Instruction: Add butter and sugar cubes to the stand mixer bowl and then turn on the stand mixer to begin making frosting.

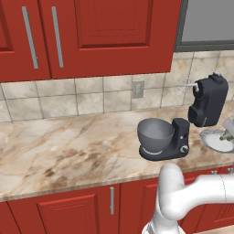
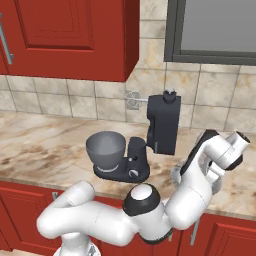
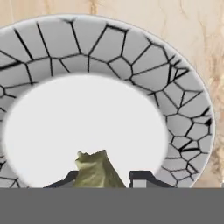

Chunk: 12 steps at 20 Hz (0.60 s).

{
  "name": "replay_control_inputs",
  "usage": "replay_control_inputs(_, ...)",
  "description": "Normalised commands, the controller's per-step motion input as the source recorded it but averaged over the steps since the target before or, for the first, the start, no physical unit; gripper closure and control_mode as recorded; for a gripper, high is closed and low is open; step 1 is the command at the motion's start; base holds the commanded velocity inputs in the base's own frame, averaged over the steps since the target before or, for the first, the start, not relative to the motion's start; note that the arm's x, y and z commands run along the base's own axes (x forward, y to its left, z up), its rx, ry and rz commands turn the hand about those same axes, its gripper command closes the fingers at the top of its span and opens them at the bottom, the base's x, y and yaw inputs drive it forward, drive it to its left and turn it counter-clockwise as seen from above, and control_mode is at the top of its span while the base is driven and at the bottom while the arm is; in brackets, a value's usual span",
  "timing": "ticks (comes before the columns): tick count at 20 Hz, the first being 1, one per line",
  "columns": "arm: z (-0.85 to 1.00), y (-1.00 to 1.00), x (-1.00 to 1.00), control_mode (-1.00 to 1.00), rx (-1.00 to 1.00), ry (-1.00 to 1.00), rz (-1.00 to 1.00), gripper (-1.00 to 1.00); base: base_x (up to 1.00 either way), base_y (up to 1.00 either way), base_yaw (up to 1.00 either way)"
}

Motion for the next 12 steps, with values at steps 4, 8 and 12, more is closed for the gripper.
replay_control_inputs(4, 0.99, 0.0, -0.85, -1.0, 0.0, -0.15, -0.04, 1.0, 0.0, 0.0, 0.0)
replay_control_inputs(8, 0.85, 0.12, -0.92, -1.0, -0.04, -0.19, -0.03, 1.0, 0.0, 0.0, 0.0)
replay_control_inputs(12, 0.57, 0.54, -1.0, -1.0, -0.15, -0.22, -0.01, 1.0, 0.0, 0.0, 0.0)
